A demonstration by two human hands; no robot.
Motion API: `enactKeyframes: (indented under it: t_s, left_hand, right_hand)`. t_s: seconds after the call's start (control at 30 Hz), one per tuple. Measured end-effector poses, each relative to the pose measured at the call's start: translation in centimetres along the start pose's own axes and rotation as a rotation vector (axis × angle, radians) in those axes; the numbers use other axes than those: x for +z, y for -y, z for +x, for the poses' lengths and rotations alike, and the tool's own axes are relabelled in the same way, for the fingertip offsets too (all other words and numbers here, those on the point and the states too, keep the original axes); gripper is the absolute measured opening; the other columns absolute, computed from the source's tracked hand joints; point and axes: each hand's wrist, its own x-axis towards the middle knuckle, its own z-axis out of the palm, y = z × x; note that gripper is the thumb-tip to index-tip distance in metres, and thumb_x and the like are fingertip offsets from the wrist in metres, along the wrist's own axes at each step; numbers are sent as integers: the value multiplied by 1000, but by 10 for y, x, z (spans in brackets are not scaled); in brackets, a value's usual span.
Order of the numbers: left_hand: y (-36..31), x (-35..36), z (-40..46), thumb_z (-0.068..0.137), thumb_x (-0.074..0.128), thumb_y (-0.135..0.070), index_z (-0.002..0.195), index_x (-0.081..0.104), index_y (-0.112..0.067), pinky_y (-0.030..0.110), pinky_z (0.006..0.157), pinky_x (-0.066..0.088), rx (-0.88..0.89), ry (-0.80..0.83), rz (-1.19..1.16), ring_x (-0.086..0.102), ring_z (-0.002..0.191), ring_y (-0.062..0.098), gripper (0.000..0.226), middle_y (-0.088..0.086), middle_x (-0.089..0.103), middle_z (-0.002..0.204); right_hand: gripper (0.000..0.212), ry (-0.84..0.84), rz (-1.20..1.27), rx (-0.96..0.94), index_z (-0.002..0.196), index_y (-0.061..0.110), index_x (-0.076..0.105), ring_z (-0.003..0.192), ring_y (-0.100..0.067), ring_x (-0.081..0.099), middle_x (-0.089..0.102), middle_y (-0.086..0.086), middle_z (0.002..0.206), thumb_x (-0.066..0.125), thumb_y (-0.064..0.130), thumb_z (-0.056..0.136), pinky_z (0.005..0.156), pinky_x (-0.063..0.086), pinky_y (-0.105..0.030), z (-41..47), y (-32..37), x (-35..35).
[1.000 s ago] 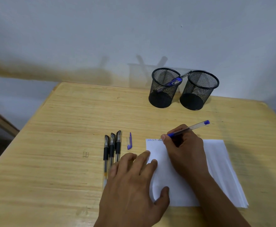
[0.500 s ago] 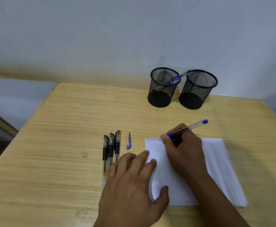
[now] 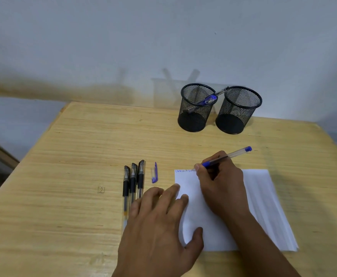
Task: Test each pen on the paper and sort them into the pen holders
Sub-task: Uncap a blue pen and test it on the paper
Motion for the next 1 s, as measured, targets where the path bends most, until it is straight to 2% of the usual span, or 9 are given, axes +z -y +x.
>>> enactKeyframes:
  t_s: [0.1,0.37,0.4,0.5,0.53,0.63,0.77,0.87,1.0]
  left_hand:
    - [0,0,0,65,61,-64,113,69,-30,47,89,47,-2,9,9,55,116,25,59,-10,60,132]
    - [0,0,0,65,62,-64,113,68,-29,48,89,47,-4,8,6,55,116,25,59,-10,60,132]
    - [0,0,0,65,62,-64,112,68,-29,48,89,47,-2,6,3,55,116,25,59,-10,60,132]
    - [-1,0,0,64,63,-63,112,68,-29,48,88,47,4,-3,-9,56,114,25,58,-10,60,131]
    - [-1,0,0,64,63,-63,112,68,-29,48,88,47,3,-3,-10,56,114,25,59,-11,60,131]
    - [-1,-1,0,64,62,-64,112,68,-30,48,87,47,-2,5,-3,56,114,24,59,-11,60,131]
    - [-1,0,0,64,62,-64,112,68,-31,48,87,47,-2,11,-1,56,115,25,59,-11,60,132]
    - [0,0,0,64,62,-64,112,67,-31,49,88,47,-4,15,0,56,115,25,58,-11,60,132]
    - [0,0,0,64,62,-64,112,68,-31,50,88,48,-2,10,-1,56,115,25,58,-10,60,131]
  right_hand:
    - [16,4,-13,4,83,27,54,62,1,58,57,19,64,68,27,89,56,38,-7,0,1,0]
    - [14,9,-8,-2,86,22,54,64,-3,59,58,17,68,68,25,90,59,38,-8,-1,-1,1]
    - [14,2,-2,-2,86,22,55,65,-2,61,58,17,68,68,25,89,59,39,-7,0,-1,2]
    - [14,-30,9,-11,85,22,56,75,13,58,58,17,64,69,25,89,55,42,-7,0,-2,2]
    - [14,-29,9,-14,84,22,56,75,13,58,58,16,64,69,24,89,55,42,-7,0,-2,2]
    - [14,-8,-9,-9,85,22,55,65,-3,62,58,16,65,68,23,89,57,40,-9,0,-1,2]
    - [15,-20,-9,-5,85,23,54,64,2,61,57,17,65,68,24,90,56,39,-8,0,-1,2]
    - [15,-6,-21,-4,86,23,53,64,-3,60,57,16,68,67,23,90,58,39,-8,-1,-1,3]
    - [17,-14,-10,3,85,25,52,64,0,61,57,18,67,68,24,90,55,39,-6,0,-1,3]
